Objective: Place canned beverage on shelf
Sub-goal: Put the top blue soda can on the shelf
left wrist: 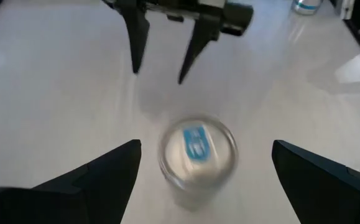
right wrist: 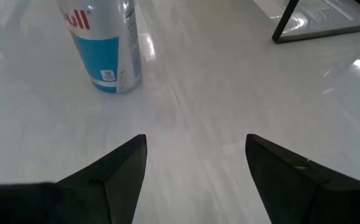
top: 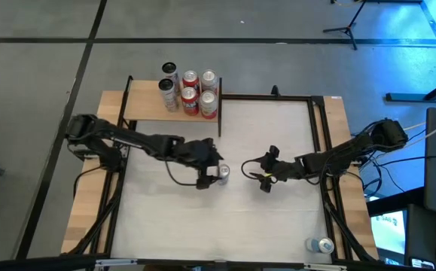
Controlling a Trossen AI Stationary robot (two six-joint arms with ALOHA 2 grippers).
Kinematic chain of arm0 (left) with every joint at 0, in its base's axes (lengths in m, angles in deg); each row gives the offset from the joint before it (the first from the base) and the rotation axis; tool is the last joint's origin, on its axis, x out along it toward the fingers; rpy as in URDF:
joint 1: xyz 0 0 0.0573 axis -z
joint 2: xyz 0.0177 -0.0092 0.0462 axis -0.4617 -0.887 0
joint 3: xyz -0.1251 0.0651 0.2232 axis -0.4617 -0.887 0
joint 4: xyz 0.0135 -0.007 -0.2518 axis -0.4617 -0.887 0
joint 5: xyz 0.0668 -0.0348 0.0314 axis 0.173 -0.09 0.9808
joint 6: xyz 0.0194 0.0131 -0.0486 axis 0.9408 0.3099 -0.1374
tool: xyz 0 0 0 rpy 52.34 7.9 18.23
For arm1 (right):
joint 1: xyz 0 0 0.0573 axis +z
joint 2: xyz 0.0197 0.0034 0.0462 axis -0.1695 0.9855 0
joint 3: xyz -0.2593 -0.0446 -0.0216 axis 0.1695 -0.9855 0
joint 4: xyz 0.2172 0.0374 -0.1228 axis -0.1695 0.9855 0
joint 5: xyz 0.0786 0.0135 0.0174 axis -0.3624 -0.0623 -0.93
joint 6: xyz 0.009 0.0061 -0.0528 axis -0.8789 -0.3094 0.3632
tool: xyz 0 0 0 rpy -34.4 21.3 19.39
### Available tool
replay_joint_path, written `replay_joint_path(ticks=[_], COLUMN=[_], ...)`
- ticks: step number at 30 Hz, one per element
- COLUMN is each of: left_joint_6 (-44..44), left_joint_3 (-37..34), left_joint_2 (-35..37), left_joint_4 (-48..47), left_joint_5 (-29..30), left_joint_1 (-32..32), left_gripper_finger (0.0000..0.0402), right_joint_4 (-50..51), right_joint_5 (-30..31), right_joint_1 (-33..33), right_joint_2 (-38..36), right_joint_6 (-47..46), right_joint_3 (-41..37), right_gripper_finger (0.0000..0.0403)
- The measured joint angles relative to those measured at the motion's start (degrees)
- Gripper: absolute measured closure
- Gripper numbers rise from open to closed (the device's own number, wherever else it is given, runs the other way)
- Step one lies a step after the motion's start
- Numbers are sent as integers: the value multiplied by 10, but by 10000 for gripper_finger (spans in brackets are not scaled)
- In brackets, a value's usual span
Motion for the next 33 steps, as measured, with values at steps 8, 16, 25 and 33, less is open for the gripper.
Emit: replay_joint_path(ticks=[8,16,25,33], left_joint_6=[25,29,36,60], left_joint_3=[68,68,68,81], left_joint_2=[-64,-101,-100,-90], left_joint_4=[-38,-54,-46,-77], left_joint_5=[-30,2,-12,-10], left_joint_1=[-17,-15,-14,-1], left_gripper_finger=[50,50,114,192], right_joint_4=[-3,-16,-19,-18], right_joint_5=[0,-1,-2,-1], right_joint_1=[0,0,0,0], right_joint_2=[0,0,1,1], right_joint_6=[0,0,0,0], right_joint_3=[0,0,0,0], right_gripper_finger=[136,136,136,136])
